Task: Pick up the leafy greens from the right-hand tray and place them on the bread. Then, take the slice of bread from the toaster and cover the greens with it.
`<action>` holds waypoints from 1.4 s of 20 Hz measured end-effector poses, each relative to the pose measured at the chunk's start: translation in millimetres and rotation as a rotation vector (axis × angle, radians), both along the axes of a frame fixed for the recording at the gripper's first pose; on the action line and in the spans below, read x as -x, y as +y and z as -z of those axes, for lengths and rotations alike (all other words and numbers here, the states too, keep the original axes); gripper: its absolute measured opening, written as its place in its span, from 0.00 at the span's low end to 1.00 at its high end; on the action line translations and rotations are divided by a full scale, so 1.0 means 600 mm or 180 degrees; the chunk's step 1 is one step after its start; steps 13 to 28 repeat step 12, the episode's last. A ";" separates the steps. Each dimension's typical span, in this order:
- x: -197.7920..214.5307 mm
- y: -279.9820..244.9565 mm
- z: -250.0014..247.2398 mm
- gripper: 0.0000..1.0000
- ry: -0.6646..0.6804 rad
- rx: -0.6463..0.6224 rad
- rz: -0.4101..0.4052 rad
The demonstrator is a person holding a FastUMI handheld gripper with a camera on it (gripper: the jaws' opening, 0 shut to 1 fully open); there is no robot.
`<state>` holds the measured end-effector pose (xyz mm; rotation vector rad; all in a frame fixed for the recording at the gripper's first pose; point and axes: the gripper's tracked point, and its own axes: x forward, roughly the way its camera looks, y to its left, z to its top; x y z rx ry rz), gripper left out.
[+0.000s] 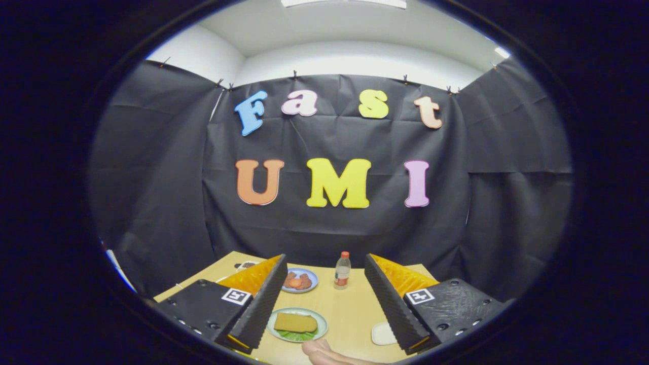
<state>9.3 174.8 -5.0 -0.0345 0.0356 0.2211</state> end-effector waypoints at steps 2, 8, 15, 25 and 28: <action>0.006 -0.003 0.008 0.95 0.0027 0.0030 -0.0030; 0.004 -0.020 0.012 0.95 0.0057 -0.0042 -0.0022; 0.001 -0.016 0.028 0.95 0.0062 -0.0070 -0.0032; 0.001 -0.016 0.028 0.95 0.0062 -0.0070 -0.0032; 0.001 -0.016 0.028 0.95 0.0062 -0.0070 -0.0032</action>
